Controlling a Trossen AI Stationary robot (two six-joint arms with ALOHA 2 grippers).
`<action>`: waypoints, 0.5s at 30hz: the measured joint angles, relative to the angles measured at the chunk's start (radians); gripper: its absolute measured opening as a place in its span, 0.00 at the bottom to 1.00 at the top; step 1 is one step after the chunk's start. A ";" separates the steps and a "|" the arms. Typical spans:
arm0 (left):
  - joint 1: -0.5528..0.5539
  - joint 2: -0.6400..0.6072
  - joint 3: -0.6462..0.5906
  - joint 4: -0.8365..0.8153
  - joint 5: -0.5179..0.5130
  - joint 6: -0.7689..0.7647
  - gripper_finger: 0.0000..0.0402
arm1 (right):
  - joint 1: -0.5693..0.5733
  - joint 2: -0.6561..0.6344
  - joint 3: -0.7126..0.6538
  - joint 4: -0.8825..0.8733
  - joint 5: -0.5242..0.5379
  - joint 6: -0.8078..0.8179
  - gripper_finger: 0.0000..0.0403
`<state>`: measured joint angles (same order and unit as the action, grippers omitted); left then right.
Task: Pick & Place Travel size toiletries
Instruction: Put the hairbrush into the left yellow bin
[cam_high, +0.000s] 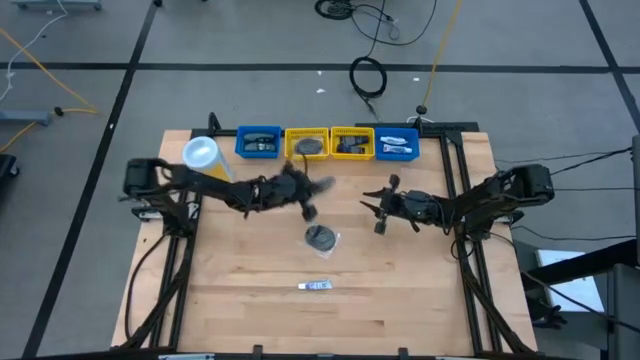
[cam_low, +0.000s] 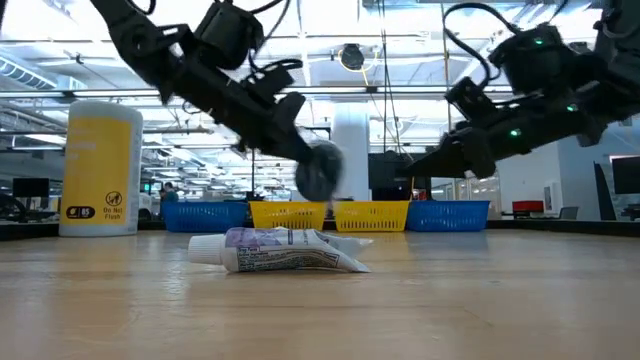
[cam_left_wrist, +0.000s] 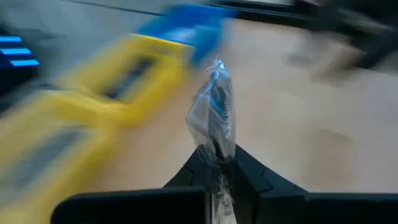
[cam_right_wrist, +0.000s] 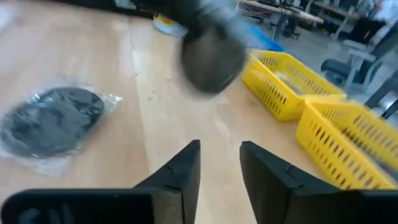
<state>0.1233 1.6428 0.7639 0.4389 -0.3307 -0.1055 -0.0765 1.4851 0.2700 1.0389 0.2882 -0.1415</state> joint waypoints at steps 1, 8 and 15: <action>0.019 -0.022 0.000 -0.017 -0.052 0.000 0.04 | 0.000 0.000 -0.017 0.029 0.000 0.027 0.28; 0.235 -0.027 0.000 0.145 -0.133 -0.206 0.05 | 0.000 0.016 -0.060 0.181 -0.001 0.043 0.27; 0.329 0.101 0.000 0.341 -0.115 -0.421 0.09 | 0.000 0.017 -0.060 0.191 -0.004 0.043 0.26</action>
<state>0.4525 1.7437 0.7635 0.7803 -0.4461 -0.5264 -0.0765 1.5017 0.2100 1.2302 0.2840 -0.0982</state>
